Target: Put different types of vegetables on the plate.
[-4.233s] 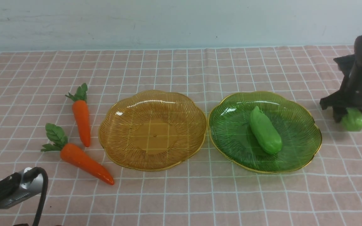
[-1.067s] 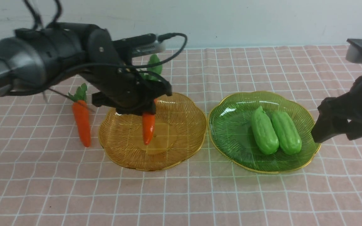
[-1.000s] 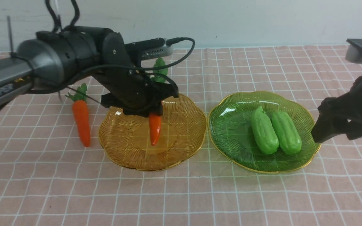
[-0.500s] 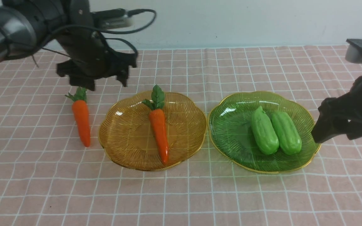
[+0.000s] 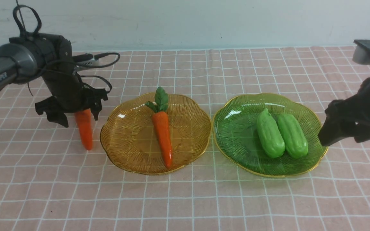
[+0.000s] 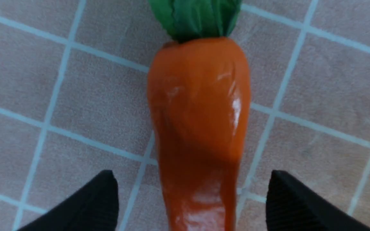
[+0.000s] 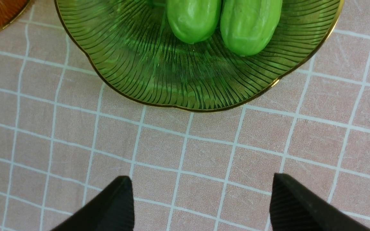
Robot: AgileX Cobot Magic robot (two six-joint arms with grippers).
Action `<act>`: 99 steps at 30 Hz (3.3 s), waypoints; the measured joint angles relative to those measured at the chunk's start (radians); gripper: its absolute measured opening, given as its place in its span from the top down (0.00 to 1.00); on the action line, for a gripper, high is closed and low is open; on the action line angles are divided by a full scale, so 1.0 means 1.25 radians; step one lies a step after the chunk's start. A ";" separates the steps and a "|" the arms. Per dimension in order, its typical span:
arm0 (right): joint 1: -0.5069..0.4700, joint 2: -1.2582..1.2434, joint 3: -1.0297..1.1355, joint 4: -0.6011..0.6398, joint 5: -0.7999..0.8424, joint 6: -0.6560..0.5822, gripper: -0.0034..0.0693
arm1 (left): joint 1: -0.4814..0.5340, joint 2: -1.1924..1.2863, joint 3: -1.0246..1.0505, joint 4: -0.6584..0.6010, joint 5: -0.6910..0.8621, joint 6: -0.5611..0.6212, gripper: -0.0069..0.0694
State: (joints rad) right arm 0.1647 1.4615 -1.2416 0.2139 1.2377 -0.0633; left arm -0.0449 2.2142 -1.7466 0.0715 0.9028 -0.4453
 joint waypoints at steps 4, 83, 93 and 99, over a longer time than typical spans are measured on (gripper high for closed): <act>0.000 0.000 0.000 0.000 -0.005 -0.002 0.25 | 0.000 0.016 0.000 0.002 -0.001 0.001 0.38; -0.111 -1.177 1.015 -0.124 -0.733 -0.100 0.97 | -0.269 -0.367 -0.136 -0.112 0.272 0.284 0.91; -0.111 -1.177 1.015 -0.133 -0.687 -0.100 0.97 | -0.282 -0.797 0.255 -0.077 0.277 0.305 0.91; -0.111 -1.177 1.015 -0.133 -0.685 -0.078 0.97 | -0.282 -1.017 0.497 -0.071 0.268 0.301 0.91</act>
State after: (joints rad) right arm 0.0254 -0.0094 0.0278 0.0483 0.3819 -0.1605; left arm -0.3969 0.9436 -1.1254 -0.0172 1.2374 -0.0690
